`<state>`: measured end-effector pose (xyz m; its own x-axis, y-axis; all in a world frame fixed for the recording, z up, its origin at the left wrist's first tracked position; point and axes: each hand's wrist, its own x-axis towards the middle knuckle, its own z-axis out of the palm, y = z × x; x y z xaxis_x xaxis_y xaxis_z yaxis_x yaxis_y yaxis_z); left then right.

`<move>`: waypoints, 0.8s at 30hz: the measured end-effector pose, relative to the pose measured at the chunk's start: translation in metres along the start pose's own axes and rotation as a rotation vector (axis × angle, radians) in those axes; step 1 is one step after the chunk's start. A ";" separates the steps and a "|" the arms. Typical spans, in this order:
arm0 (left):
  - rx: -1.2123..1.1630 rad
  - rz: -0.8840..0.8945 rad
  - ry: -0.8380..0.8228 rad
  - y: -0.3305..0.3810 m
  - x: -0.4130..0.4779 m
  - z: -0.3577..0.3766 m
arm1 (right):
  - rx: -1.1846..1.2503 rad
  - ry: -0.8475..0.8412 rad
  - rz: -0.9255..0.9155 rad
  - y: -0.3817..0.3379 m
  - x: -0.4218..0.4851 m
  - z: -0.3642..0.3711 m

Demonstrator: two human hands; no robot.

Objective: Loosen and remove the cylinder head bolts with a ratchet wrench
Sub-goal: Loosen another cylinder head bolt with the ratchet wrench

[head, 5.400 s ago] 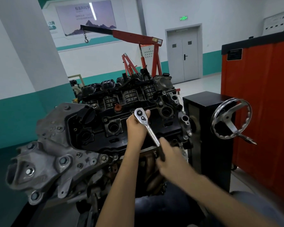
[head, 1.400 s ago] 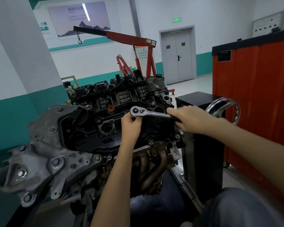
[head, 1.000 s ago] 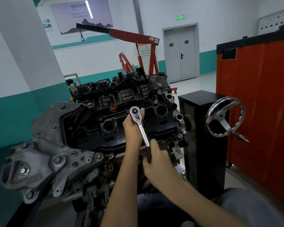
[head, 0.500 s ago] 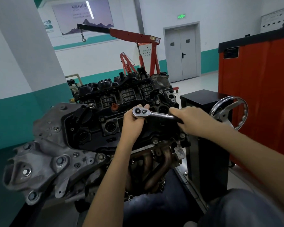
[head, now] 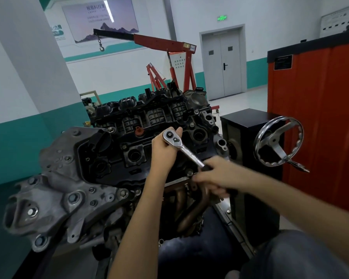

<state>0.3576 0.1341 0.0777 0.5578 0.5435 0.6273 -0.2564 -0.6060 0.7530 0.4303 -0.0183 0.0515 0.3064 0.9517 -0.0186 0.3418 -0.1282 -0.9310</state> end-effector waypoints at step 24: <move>-0.008 -0.052 -0.052 -0.003 0.000 -0.005 | -0.496 0.159 -0.057 -0.010 -0.001 -0.016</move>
<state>0.3546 0.1384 0.0765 0.6111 0.5428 0.5762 -0.2318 -0.5733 0.7859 0.4402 -0.0228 0.0664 0.3930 0.9118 0.1189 0.7300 -0.2308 -0.6433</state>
